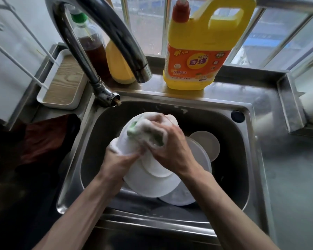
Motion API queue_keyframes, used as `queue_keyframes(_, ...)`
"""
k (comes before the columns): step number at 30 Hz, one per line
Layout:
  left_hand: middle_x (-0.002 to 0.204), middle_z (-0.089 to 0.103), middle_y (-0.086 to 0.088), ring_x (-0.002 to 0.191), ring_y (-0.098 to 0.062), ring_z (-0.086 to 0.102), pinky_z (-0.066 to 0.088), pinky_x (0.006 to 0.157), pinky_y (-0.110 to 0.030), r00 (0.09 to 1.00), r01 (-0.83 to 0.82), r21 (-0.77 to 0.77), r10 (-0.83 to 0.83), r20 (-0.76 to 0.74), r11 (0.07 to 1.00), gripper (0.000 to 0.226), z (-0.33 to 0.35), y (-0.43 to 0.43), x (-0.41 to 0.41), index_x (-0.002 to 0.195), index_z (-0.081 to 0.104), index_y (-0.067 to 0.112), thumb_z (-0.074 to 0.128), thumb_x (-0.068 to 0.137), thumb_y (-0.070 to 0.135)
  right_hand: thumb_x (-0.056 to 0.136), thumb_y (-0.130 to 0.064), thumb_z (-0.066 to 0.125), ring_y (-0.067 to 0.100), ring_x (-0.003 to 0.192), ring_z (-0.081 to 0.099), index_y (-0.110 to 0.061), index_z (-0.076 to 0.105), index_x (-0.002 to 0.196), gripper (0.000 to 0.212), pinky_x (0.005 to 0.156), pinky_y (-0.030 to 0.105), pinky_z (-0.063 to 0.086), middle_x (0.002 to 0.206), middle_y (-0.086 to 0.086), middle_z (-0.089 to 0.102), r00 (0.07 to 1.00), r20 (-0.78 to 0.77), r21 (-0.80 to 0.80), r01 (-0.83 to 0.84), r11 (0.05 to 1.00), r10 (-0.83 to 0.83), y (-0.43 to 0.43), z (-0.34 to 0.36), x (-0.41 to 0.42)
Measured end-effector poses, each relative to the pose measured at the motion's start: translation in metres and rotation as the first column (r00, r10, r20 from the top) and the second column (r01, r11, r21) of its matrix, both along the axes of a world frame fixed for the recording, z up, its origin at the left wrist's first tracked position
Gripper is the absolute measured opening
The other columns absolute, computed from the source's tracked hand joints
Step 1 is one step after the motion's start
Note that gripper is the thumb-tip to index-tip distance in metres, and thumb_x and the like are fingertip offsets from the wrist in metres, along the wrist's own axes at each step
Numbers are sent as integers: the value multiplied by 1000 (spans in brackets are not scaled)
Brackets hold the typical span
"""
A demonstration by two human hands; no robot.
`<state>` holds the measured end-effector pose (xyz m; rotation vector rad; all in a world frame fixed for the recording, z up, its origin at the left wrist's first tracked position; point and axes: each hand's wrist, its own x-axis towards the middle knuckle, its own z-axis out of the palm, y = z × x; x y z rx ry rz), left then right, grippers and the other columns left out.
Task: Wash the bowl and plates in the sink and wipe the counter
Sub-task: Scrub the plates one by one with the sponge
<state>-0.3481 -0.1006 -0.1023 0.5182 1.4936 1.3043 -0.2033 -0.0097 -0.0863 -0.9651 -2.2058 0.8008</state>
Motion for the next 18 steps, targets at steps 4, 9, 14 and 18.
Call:
queue_keyframes(4, 106, 77, -18, 95, -35, 75, 61, 72, -38, 1000, -13, -5, 13, 27, 1000, 72, 2, -2, -5, 117, 70, 2, 94, 53, 25, 94, -34, 72, 20, 105, 59, -32, 75, 107, 14, 95, 42, 50, 118, -10, 65, 960, -33, -128, 274, 953, -280, 16, -14, 10)
queue_keyframes(9, 97, 77, -15, 84, -26, 75, 60, 66, -32, 996, -7, 65, 1, 84, 998, 43, 11, -3, -7, 106, 75, 7, 87, 65, 8, 101, -42, 59, 17, 105, 56, -35, 61, 111, 13, 96, 36, 46, 126, -2, 47, 800, 42, -596, 501, 628, -599, 23, -23, 23)
queue_keyframes(14, 109, 75, -17, 96, -29, 75, 61, 73, -36, 988, 120, 23, -121, 96, 993, 56, 9, -12, -8, 121, 69, 7, 90, 69, 1, 95, -47, 62, 13, 101, 66, -34, 61, 116, 25, 97, 42, 54, 112, -7, 69, 842, -4, -596, 432, 677, -540, 27, -20, 24)
queue_keyframes(18, 111, 75, -16, 102, -31, 75, 62, 77, -39, 955, 281, -84, -271, 118, 956, 69, 9, -7, -19, 120, 69, 13, 99, 57, 7, 91, -38, 71, 6, 111, 63, -24, 63, 131, 43, 96, 24, 52, 126, -9, 63, 908, -34, -511, 342, 788, -417, 35, -15, 24)
